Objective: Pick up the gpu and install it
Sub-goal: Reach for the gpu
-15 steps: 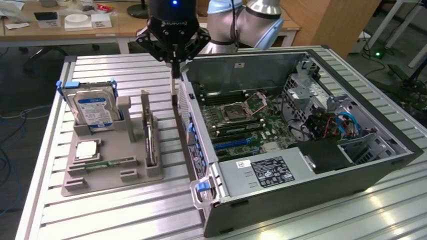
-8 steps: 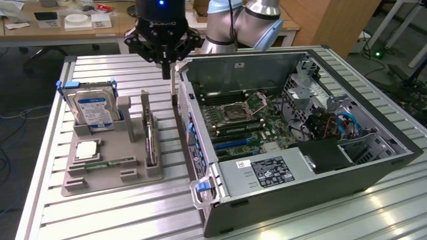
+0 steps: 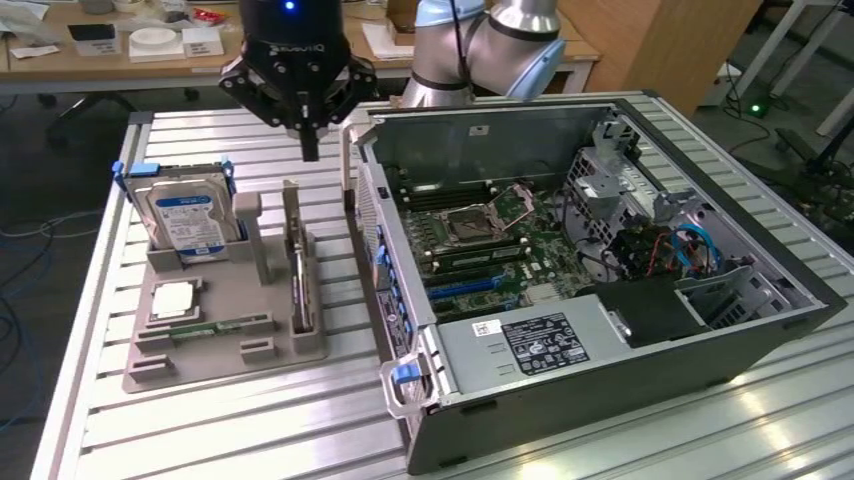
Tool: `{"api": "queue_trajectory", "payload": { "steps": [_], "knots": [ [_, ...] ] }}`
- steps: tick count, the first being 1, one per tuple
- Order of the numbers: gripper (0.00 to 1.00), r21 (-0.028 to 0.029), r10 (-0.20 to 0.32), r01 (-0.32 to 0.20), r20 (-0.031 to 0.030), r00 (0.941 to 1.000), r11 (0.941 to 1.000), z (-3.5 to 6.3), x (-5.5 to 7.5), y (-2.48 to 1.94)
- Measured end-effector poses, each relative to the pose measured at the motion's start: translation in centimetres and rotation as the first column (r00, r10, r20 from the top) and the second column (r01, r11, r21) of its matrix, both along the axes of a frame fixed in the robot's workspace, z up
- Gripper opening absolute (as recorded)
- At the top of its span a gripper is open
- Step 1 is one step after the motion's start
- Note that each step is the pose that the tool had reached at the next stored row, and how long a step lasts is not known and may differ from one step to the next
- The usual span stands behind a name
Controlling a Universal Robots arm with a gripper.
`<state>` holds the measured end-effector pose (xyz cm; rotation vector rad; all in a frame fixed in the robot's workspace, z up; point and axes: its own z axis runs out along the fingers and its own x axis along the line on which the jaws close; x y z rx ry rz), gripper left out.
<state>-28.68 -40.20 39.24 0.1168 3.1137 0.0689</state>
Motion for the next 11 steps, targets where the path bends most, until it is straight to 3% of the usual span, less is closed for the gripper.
{"api": "queue_trajectory", "payload": {
  "steps": [11],
  "knots": [
    [0.11,0.0000,0.000,0.000,-0.0001,1.0000,1.0000,-0.02,-2.7,-0.09]
  ]
}}
